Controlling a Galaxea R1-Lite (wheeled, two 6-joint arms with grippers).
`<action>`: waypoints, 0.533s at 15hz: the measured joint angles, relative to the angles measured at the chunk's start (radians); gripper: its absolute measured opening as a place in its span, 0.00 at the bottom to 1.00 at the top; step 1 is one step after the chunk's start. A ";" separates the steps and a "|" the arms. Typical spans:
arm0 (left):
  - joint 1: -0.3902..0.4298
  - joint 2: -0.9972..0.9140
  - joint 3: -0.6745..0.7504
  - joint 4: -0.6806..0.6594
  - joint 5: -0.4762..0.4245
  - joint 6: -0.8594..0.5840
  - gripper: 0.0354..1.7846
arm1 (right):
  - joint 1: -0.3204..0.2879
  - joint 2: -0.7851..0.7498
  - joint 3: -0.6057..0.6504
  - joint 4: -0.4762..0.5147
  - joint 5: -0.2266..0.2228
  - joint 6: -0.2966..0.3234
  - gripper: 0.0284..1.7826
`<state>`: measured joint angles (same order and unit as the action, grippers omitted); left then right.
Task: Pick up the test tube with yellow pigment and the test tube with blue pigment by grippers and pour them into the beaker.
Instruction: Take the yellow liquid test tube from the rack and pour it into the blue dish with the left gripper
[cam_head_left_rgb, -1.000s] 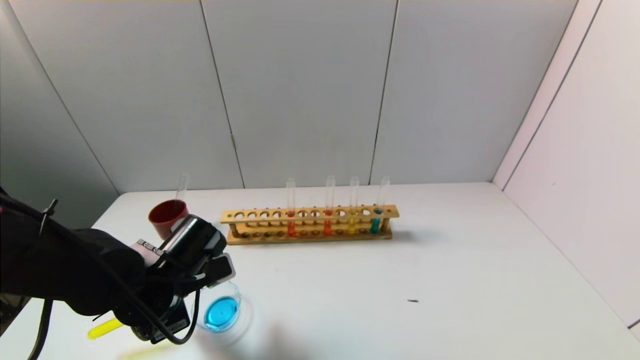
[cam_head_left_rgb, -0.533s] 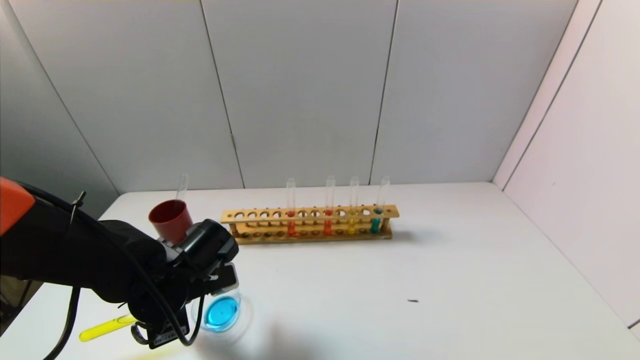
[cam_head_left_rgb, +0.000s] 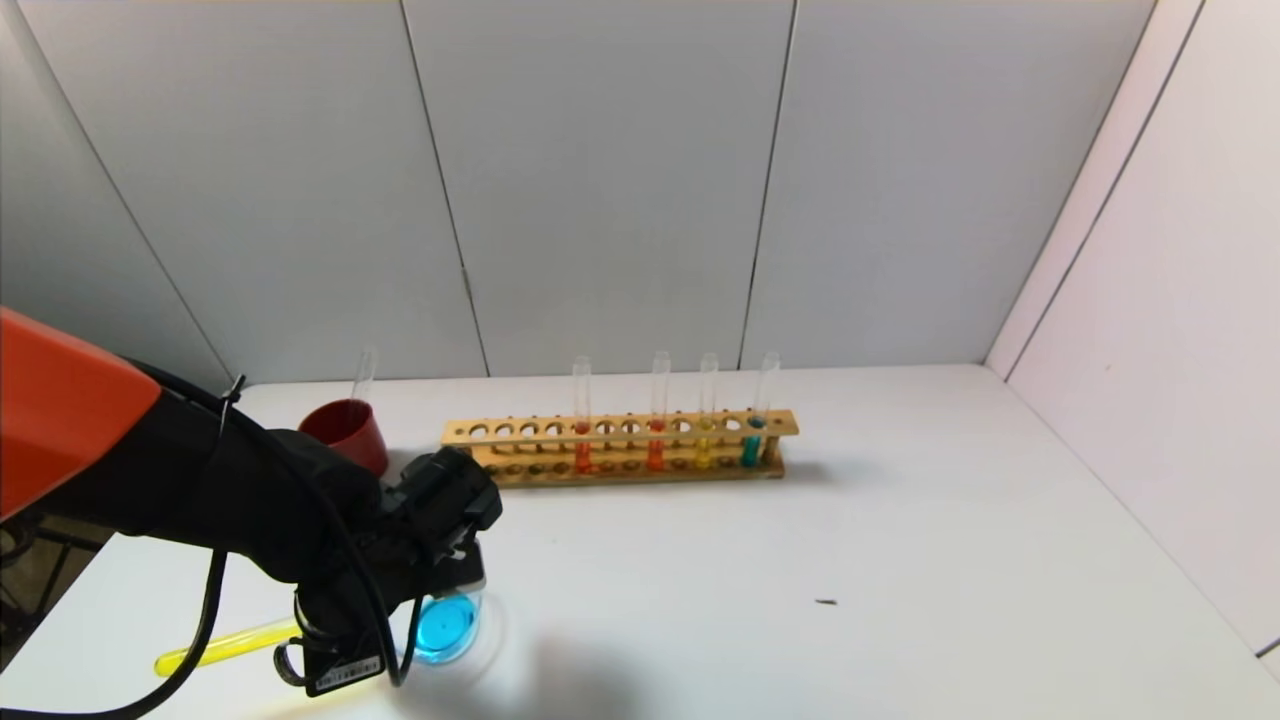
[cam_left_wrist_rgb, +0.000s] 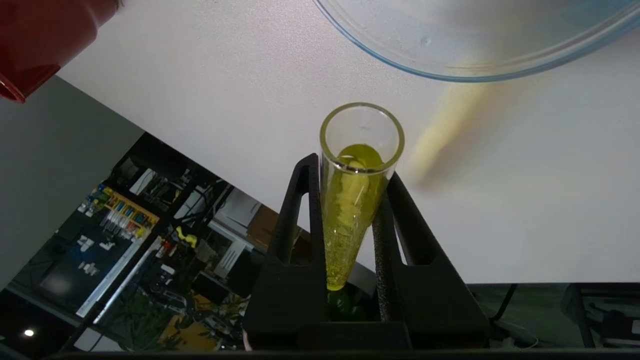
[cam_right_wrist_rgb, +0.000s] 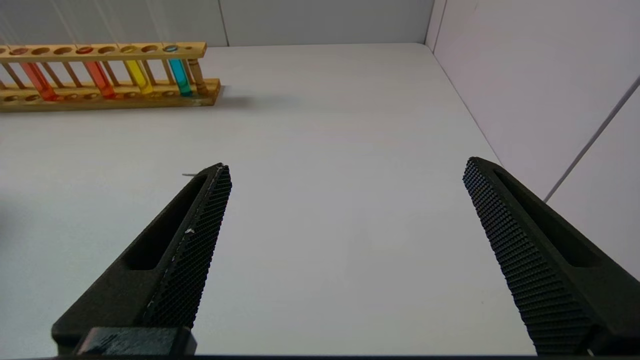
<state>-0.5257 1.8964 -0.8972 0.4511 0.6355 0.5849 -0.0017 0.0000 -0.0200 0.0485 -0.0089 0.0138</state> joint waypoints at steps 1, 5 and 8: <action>-0.004 0.005 -0.012 0.028 0.000 0.000 0.16 | 0.000 0.000 0.000 0.000 0.000 0.000 0.95; -0.027 0.031 -0.046 0.070 0.033 -0.001 0.16 | 0.000 0.000 0.000 0.000 0.000 0.000 0.95; -0.036 0.050 -0.089 0.140 0.038 -0.002 0.16 | 0.000 0.000 0.000 0.000 0.000 0.000 0.95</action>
<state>-0.5613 1.9460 -0.9866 0.5906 0.6738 0.5830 -0.0017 0.0000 -0.0200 0.0485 -0.0091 0.0134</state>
